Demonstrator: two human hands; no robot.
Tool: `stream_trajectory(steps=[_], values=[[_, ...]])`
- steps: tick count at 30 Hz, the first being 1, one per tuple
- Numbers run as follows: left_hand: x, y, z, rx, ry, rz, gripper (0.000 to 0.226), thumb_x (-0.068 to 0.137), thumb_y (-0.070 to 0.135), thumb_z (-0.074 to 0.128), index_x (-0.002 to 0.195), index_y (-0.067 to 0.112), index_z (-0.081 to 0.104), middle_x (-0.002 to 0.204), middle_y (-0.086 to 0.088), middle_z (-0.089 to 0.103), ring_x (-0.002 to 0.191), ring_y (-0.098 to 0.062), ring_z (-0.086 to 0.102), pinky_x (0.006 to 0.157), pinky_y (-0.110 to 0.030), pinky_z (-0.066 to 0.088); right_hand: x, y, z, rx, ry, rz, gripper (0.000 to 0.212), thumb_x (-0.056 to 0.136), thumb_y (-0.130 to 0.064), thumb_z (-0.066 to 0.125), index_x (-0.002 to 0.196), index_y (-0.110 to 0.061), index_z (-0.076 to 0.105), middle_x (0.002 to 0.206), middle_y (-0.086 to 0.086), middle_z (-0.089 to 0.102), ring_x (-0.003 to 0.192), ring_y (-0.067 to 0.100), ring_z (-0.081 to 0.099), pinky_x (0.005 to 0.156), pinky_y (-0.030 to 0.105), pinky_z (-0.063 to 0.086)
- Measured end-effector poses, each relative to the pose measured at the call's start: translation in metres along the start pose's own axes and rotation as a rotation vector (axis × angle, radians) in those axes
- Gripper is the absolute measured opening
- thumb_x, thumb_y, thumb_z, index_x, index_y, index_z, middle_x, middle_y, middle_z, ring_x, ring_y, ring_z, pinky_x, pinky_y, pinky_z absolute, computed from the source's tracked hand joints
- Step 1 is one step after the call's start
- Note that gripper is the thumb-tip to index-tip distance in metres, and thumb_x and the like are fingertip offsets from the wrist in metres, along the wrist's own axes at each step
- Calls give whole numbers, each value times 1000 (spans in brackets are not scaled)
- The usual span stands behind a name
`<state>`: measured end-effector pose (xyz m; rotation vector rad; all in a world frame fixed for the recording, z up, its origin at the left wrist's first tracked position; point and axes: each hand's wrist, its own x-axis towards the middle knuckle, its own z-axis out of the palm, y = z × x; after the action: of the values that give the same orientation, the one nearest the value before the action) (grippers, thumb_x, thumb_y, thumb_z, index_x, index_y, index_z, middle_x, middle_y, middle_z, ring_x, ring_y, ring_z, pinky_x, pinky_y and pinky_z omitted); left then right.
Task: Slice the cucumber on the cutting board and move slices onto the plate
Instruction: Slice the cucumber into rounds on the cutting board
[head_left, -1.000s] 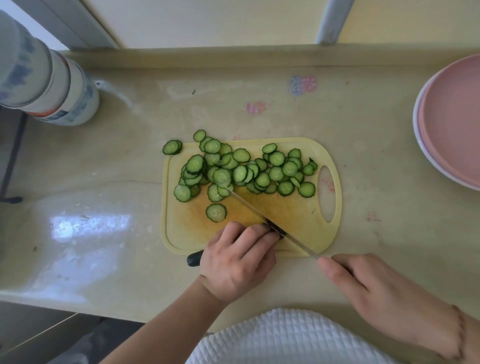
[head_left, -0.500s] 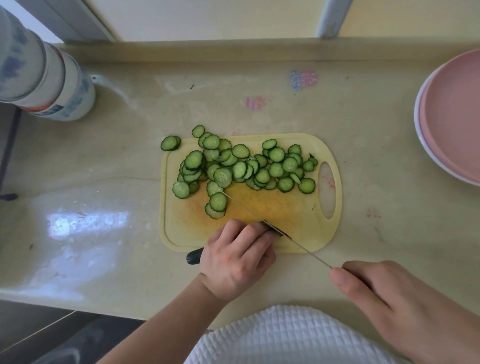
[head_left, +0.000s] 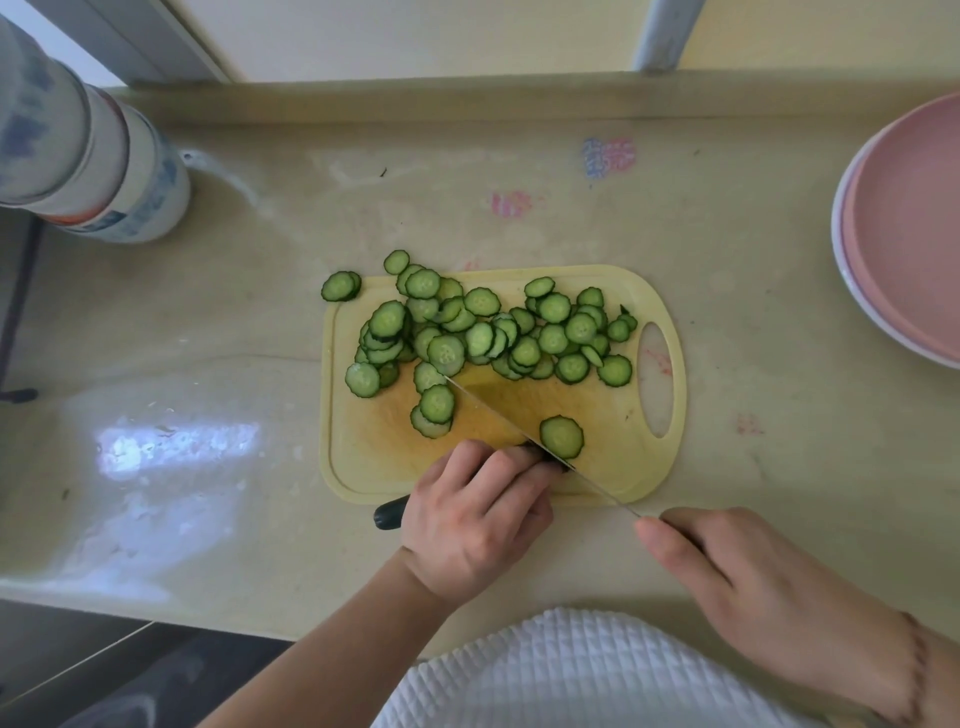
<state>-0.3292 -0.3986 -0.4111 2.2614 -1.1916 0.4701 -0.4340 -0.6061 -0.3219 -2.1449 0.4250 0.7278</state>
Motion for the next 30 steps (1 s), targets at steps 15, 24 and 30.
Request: stream_trajectory(steps=[15, 24, 30], values=[[2, 0, -2, -31, -3, 9, 33, 78, 10, 80, 105, 19, 63, 104, 6, 58, 69, -23, 57, 60, -31, 50, -19, -9, -16, -51, 24, -28, 79, 73, -91, 12, 69, -18, 40, 48, -3, 36, 44, 7, 33, 47, 24, 27], [1, 1, -1, -18, -10, 17, 26, 83, 11, 75, 105, 18, 65, 104, 6, 59, 69, -23, 56, 62, -31, 50, -14, -7, -12, -43, 10, -3, 72, 78, -85, 14, 66, -19, 39, 50, -4, 37, 46, 7, 35, 49, 27, 32], [1, 1, -1, -25, -6, -5, 28, 81, 11, 78, 105, 19, 67, 101, 5, 65, 67, -24, 58, 62, -31, 51, 3, -2, 2, -29, -13, -8, 71, 81, -81, 16, 59, -16, 37, 51, -4, 41, 47, 11, 38, 49, 24, 32]])
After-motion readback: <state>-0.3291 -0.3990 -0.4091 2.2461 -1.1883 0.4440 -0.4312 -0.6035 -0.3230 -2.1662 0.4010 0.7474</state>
